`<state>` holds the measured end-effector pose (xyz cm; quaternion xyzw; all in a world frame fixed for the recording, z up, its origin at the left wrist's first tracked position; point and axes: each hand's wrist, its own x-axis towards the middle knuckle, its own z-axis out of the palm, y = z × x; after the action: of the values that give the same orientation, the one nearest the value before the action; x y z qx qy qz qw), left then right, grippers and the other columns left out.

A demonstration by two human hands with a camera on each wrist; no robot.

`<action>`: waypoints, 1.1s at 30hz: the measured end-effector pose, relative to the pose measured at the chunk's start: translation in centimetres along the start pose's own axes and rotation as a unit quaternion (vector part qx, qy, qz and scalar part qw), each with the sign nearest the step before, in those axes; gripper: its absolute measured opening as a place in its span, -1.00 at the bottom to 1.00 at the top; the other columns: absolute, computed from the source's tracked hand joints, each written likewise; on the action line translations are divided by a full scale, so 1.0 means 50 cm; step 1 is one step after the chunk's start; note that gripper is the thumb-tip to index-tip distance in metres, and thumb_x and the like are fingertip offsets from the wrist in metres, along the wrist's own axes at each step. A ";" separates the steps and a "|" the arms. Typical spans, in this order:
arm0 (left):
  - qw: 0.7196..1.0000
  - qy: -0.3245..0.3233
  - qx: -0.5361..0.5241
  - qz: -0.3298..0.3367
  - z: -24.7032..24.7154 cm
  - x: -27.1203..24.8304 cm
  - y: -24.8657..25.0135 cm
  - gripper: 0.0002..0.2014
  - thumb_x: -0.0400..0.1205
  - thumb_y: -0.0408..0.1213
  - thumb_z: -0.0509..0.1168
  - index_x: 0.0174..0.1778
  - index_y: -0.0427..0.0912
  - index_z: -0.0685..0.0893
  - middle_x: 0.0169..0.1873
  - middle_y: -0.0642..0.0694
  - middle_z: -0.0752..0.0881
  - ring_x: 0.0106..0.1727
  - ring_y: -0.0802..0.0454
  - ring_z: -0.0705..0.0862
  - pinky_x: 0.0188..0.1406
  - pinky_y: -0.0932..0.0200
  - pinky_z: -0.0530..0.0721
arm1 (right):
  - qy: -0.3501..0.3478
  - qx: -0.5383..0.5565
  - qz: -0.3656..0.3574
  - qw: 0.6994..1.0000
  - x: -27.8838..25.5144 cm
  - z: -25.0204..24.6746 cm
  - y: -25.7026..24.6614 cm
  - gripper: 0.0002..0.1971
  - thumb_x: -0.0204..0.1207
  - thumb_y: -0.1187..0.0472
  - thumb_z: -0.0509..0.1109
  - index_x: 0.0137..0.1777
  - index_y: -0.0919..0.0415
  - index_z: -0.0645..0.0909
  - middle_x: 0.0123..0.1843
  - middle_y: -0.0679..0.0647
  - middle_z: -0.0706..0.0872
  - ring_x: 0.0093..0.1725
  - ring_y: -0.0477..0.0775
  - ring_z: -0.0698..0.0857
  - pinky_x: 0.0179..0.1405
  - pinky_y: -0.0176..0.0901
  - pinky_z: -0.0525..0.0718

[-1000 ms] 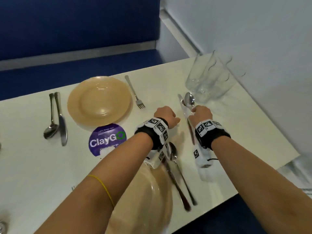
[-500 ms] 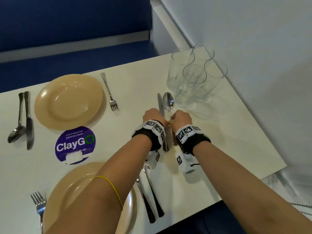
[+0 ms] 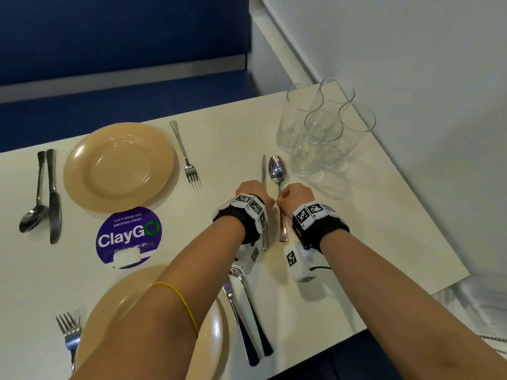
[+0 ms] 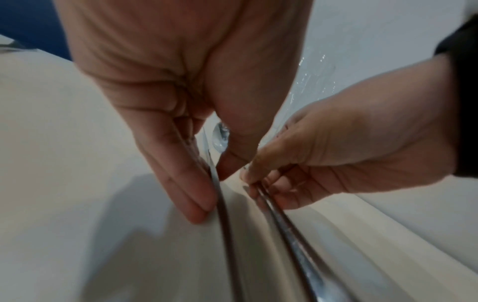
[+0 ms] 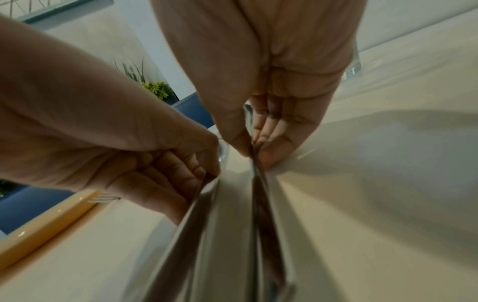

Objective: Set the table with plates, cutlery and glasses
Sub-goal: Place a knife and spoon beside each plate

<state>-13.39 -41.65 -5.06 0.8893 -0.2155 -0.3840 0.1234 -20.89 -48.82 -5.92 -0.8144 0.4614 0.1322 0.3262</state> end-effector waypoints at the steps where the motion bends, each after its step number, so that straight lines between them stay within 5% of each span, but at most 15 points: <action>1: 1.000 -0.005 -0.008 0.005 -0.001 -0.002 -0.004 -0.68 0.60 -0.18 0.29 -0.43 -0.20 0.43 -0.38 -0.11 0.60 -0.19 -0.08 0.64 -0.47 0.24 0.52 | 0.005 0.005 -0.003 1.000 -0.004 0.002 -0.004 -0.83 0.49 0.29 0.34 -0.15 0.42 0.68 -0.12 0.31 0.76 -0.09 0.27 0.73 -0.15 -0.08 0.67; 5: 0.993 -0.033 -0.109 0.030 -0.026 -0.019 -0.033 -0.69 0.69 -0.19 0.15 -0.13 -0.38 0.65 -0.05 -0.29 0.77 0.04 -0.21 0.76 0.05 -0.02 0.75 | 0.022 0.062 -0.017 0.998 -0.028 0.009 -0.042 -0.81 0.53 0.23 0.36 0.07 0.26 0.71 0.07 0.18 0.79 0.10 0.18 0.74 0.09 -0.18 0.65; 7: 0.985 -0.029 -0.169 0.034 -0.060 -0.043 -0.059 -0.62 0.74 -0.26 0.04 0.19 -0.51 0.60 0.16 -0.42 0.69 0.18 -0.32 0.70 0.20 -0.12 0.69 | 0.032 0.119 -0.030 0.992 -0.045 0.017 -0.082 -0.90 0.50 0.26 0.39 -0.05 0.21 0.71 0.02 0.20 0.80 0.08 0.20 0.76 0.19 -0.08 0.69; 10: 0.978 -0.009 -0.207 0.026 -0.121 -0.083 -0.116 -0.65 0.76 -0.37 0.00 0.31 -0.55 0.49 0.31 -0.45 0.58 0.33 -0.32 0.59 0.33 -0.04 0.56 | 0.039 0.191 -0.049 0.980 -0.079 0.035 -0.160 -0.82 0.47 0.32 0.37 -0.34 0.10 0.58 -0.13 0.24 0.81 -0.05 0.24 0.80 0.08 0.10 0.76; 14: 0.971 0.032 -0.235 0.033 -0.197 -0.141 -0.244 -0.68 0.73 -0.45 0.02 0.30 -0.56 0.51 0.29 -0.43 0.60 0.31 -0.31 0.61 0.28 -0.03 0.60 | 0.027 0.240 -0.087 0.967 -0.145 0.089 -0.288 -0.94 0.49 0.37 0.34 -0.13 0.22 0.60 -0.12 0.23 0.75 -0.20 0.16 0.77 -0.09 -0.02 0.81; 16: 0.957 0.067 -0.281 0.035 -0.232 -0.160 -0.329 -0.68 0.73 -0.44 0.01 0.28 -0.55 0.52 0.21 -0.45 0.64 0.19 -0.34 0.68 0.14 -0.05 0.70 | 0.017 0.255 -0.106 0.961 -0.182 0.133 -0.358 -0.91 0.50 0.39 0.34 -0.19 0.22 0.57 -0.21 0.18 0.73 -0.29 0.09 0.74 -0.22 -0.13 0.82; 20: 0.938 0.116 -0.323 0.044 -0.297 -0.212 -0.521 -0.68 0.74 -0.33 -0.07 0.19 -0.43 0.50 -0.27 -0.25 0.68 -0.44 -0.13 0.66 -0.59 0.16 0.63 | -0.030 0.304 -0.147 0.941 -0.275 0.253 -0.505 -0.72 0.54 0.47 0.28 -0.36 0.18 0.51 -0.35 0.14 0.68 -0.31 0.10 0.74 -0.08 -0.04 0.80; 21: 0.939 0.127 -0.315 0.048 -0.311 -0.228 -0.569 -0.68 0.75 -0.30 -0.08 0.15 -0.41 0.50 -0.26 -0.27 0.67 -0.44 -0.14 0.65 -0.57 0.12 0.63 | -0.047 0.339 -0.149 0.928 -0.299 0.287 -0.540 -0.74 0.55 0.48 0.28 -0.33 0.20 0.51 -0.35 0.14 0.68 -0.36 0.04 0.74 -0.15 -0.11 0.80; 23: 0.953 0.154 -0.256 0.055 -0.337 -0.256 -0.663 -0.68 0.76 -0.28 -0.06 0.14 -0.40 0.53 -0.01 -0.38 0.66 -0.11 -0.30 0.69 -0.19 -0.06 0.68 | -0.067 0.383 -0.147 0.909 -0.348 0.354 -0.600 -0.77 0.57 0.46 0.30 -0.29 0.23 0.49 -0.35 0.15 0.67 -0.49 -0.07 0.73 -0.35 -0.29 0.78; 25: 0.966 0.174 -0.184 0.054 -0.358 -0.272 -0.747 -0.64 0.77 -0.23 -0.04 0.16 -0.41 0.55 0.13 -0.37 0.66 0.13 -0.33 0.64 0.00 -0.03 0.56 | -0.063 0.353 -0.153 0.921 -0.380 0.412 -0.639 -0.77 0.56 0.38 0.36 -0.34 0.24 0.51 -0.38 0.15 0.67 -0.53 -0.09 0.71 -0.37 -0.32 0.77; 29: 0.983 0.175 -0.049 0.034 -0.388 -0.306 -0.872 -0.65 0.78 -0.19 -0.04 0.22 -0.32 0.56 0.16 -0.26 0.69 0.18 -0.27 0.63 0.03 0.02 0.52 | -0.020 0.188 -0.180 0.965 -0.426 0.484 -0.684 -0.78 0.50 0.16 0.46 -0.30 0.23 0.56 -0.36 0.06 0.68 -0.40 0.00 0.70 -0.12 -0.10 0.79; 33: 0.985 0.170 -0.020 0.028 -0.402 -0.329 -0.959 -0.65 0.77 -0.25 -0.05 0.25 -0.27 0.60 0.26 -0.22 0.65 0.28 -0.27 0.58 0.23 -0.07 0.55 | 0.037 0.015 -0.317 0.947 -0.450 0.520 -0.735 -0.87 0.54 0.28 0.38 0.00 0.27 0.74 -0.06 0.16 0.76 -0.09 0.16 0.75 0.12 -0.02 0.68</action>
<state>5.16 9.36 0.39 0.9325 -0.2087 -0.2281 0.1865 0.00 -3.60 1.19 -0.9179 0.1929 -0.0155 0.3464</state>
